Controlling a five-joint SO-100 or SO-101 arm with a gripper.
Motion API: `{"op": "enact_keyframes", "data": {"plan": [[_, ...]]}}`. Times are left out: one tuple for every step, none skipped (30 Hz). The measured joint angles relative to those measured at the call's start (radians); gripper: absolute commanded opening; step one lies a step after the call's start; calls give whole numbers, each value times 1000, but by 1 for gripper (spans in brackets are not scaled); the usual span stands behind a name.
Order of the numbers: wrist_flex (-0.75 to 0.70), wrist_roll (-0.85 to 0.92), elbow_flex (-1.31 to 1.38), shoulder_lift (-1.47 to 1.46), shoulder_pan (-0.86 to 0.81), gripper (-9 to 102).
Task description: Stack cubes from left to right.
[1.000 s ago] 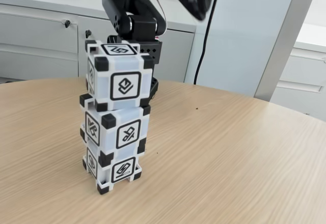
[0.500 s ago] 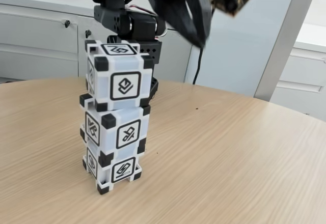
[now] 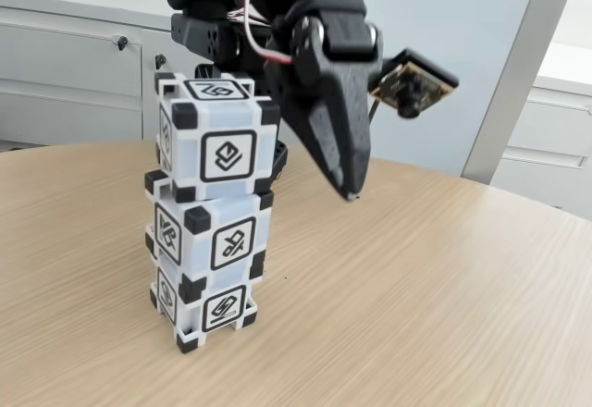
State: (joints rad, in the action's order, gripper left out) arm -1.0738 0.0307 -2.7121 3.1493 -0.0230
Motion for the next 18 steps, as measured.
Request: {"op": "enact_keyframes", "data": {"plan": [[0, 0, -12, -2, -2, 0], [0, 0, -23, -2, -2, 0], [0, 0, -29, -2, -2, 0], [0, -5, -32, 0, -2, 0], [0, -11, -37, 2, -2, 0], [-2, -17, -37, 0, -2, 0], [-2, -21, -37, 0, -2, 0], [-2, -25, -37, 0, -2, 0], [-3, -25, -37, 0, -2, 0], [-3, -25, -37, 0, -2, 0], [-3, -21, -37, -3, -2, 0], [-3, -17, -37, -3, -5, 0], [-8, -12, -37, -5, -6, 0], [-17, -6, -37, -5, -8, 0], [-29, 0, -37, -6, -8, 0], [-46, 6, -37, -3, -8, 0], [-60, 14, -37, 2, -8, 0], [-74, 21, -37, 2, -8, 0]]}}
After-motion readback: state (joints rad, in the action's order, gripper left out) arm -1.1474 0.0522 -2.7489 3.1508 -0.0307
